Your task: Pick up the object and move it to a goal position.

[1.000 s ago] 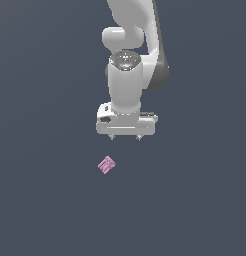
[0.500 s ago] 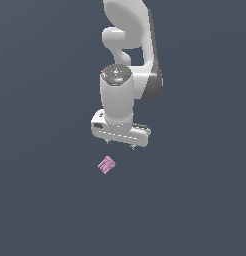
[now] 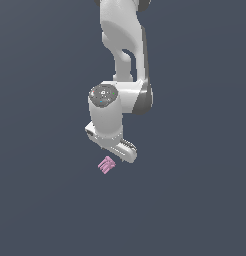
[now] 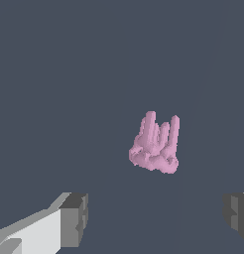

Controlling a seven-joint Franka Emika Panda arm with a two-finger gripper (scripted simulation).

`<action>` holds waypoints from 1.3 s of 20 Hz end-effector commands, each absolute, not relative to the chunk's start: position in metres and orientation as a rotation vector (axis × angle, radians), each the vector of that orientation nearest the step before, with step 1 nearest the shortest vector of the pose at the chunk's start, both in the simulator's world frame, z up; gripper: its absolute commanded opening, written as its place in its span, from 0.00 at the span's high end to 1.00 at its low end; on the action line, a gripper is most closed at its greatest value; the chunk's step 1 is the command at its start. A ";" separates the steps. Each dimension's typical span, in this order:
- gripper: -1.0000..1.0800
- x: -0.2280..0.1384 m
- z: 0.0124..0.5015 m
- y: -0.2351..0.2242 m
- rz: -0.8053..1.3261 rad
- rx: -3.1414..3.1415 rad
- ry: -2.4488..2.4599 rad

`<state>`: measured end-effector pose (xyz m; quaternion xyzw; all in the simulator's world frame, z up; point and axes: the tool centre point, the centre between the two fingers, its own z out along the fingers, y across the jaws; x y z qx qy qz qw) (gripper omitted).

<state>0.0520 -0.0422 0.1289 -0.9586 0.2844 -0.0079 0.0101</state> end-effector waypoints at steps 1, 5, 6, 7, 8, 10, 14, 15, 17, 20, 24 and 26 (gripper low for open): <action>0.04 0.055 0.119 -0.050 -0.017 -2.959 1.006; 0.04 0.059 0.106 -0.061 -0.009 -2.911 1.153; 0.04 0.060 0.104 -0.063 -0.007 -2.900 1.184; 0.04 0.061 0.101 -0.065 -0.006 -2.890 1.211; 0.04 0.061 0.099 -0.067 -0.005 -2.881 1.237; 0.04 0.062 0.095 -0.070 -0.003 -2.864 1.280; 0.04 0.064 0.090 -0.074 -0.001 -2.842 1.337; 0.04 0.064 0.089 -0.075 0.000 -2.838 1.345; 0.04 0.064 0.089 -0.075 0.000 -2.835 1.355; 0.04 0.064 0.088 -0.075 0.000 -2.837 1.349; 0.04 0.063 0.079 -0.075 0.000 -2.837 1.350; 0.04 0.063 0.070 -0.075 0.000 -2.836 1.351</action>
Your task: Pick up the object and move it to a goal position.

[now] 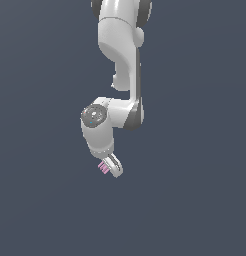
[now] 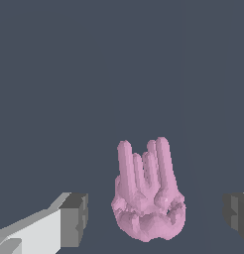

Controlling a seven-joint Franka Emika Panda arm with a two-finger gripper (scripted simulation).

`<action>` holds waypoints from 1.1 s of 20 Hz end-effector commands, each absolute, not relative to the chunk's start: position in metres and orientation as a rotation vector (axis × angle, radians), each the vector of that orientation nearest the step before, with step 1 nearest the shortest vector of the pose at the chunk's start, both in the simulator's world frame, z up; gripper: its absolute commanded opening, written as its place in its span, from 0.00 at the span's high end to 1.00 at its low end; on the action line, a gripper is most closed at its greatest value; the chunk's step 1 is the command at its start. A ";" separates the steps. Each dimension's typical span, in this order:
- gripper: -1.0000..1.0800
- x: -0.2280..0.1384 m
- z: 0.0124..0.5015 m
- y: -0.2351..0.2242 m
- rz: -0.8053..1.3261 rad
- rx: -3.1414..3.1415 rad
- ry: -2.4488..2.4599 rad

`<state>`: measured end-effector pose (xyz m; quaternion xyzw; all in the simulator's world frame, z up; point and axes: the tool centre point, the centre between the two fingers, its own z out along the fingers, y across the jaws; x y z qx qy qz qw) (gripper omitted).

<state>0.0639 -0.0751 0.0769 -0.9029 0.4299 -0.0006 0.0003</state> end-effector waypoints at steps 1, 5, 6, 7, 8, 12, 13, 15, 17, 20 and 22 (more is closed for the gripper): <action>0.04 0.063 0.064 -0.075 0.000 -2.835 1.353; 0.04 0.062 0.044 -0.075 0.000 -2.834 1.356; 0.04 0.062 0.041 -0.075 0.000 -2.834 1.356; 0.04 0.063 0.039 -0.075 0.000 -2.834 1.356; 0.04 0.063 0.038 -0.075 0.000 -2.834 1.356; 1.00 0.064 0.038 -0.075 0.000 -2.834 1.356; 1.00 0.064 0.038 -0.075 0.000 -2.834 1.356; 1.00 0.064 0.038 -0.075 0.000 -2.834 1.356; 1.00 0.064 0.038 -0.075 0.000 -2.834 1.356; 1.00 0.064 0.038 -0.075 0.000 -2.834 1.356; 1.00 0.064 0.038 -0.075 0.000 -2.834 1.356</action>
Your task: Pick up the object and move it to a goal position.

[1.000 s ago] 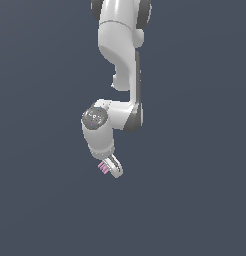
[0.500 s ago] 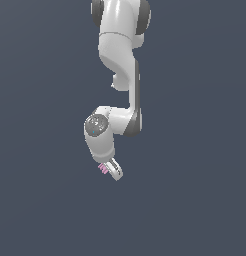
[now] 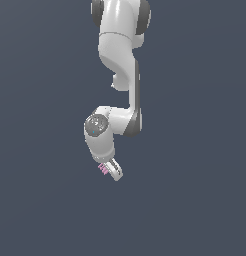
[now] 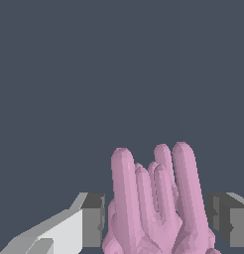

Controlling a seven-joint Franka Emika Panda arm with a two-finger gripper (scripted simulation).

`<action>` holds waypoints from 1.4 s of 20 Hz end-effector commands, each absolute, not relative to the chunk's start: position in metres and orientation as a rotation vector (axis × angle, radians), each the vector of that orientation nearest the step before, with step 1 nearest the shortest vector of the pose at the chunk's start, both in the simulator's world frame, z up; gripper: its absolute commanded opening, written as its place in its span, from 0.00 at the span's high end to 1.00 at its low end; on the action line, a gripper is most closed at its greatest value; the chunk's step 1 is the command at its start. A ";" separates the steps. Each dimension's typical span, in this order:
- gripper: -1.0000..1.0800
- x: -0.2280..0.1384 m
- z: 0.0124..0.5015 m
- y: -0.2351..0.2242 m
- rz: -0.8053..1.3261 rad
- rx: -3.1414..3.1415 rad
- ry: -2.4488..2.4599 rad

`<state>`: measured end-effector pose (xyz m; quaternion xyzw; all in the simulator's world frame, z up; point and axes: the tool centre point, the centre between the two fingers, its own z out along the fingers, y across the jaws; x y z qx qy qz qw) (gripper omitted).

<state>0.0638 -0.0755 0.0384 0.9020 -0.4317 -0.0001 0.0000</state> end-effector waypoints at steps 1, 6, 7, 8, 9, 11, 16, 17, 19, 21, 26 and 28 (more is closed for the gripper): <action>1.00 0.064 0.039 -0.075 0.000 2.834 -1.356; 1.00 0.060 0.046 -0.077 0.000 2.834 -1.356; 1.00 0.059 0.049 -0.078 0.000 2.834 -1.356; 1.00 0.058 0.052 -0.079 0.000 2.834 -1.356; 1.00 0.056 0.055 -0.080 0.000 2.834 -1.356; 1.00 0.052 0.064 -0.082 -0.001 2.834 -1.357; 1.00 0.039 0.093 -0.090 -0.001 2.835 -1.357; 1.00 0.035 0.101 -0.092 -0.001 2.835 -1.357; 1.00 0.028 0.117 -0.097 -0.001 2.835 -1.357; 1.00 0.020 0.135 -0.102 -0.002 2.836 -1.358; 1.00 -0.002 0.183 -0.115 -0.002 2.836 -1.358; 1.00 -0.010 0.203 -0.121 -0.003 2.836 -1.359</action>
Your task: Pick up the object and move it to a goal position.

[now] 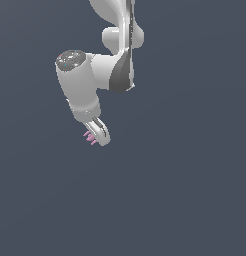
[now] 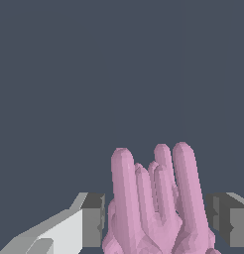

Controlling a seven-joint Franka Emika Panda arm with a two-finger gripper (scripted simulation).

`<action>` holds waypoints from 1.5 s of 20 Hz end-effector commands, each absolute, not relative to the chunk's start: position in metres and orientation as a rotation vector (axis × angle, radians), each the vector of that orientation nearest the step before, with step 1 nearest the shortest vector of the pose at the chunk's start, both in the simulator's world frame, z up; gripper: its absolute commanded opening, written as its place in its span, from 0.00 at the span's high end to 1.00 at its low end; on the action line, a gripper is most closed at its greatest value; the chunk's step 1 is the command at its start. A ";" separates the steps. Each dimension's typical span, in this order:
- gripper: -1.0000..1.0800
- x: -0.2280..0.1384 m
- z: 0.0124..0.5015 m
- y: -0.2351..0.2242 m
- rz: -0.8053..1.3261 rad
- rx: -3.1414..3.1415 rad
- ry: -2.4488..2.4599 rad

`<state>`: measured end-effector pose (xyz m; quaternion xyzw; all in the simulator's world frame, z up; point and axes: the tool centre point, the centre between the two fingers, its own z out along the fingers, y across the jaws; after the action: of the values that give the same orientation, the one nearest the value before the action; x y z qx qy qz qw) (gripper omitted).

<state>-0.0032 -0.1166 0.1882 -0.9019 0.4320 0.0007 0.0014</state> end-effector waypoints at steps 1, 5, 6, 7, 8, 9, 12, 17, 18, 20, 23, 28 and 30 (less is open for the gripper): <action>1.00 -0.015 0.214 -0.124 0.003 -2.830 1.356; 1.00 -0.034 0.257 -0.136 0.003 -2.830 1.356; 1.00 -0.039 0.268 -0.139 0.003 -2.830 1.357; 1.00 -0.044 0.280 -0.142 0.003 -2.830 1.357; 1.00 -0.048 0.291 -0.145 0.003 -2.830 1.357; 1.00 -0.053 0.302 -0.149 0.003 -2.830 1.357; 1.00 -0.067 0.336 -0.158 0.002 -2.830 1.358; 1.00 -0.090 0.391 -0.173 0.002 -2.830 1.359; 1.00 -0.094 0.402 -0.176 0.002 -2.830 1.359; 1.00 -0.102 0.422 -0.182 0.001 -2.831 1.359; 1.00 -0.112 0.448 -0.189 0.001 -2.831 1.359; 1.00 -0.123 0.481 -0.198 0.001 -2.832 1.358; 1.00 -0.126 0.491 -0.201 0.001 -2.833 1.358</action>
<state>-0.1236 -0.1988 0.4833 -0.9016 0.4326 -0.0005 0.0005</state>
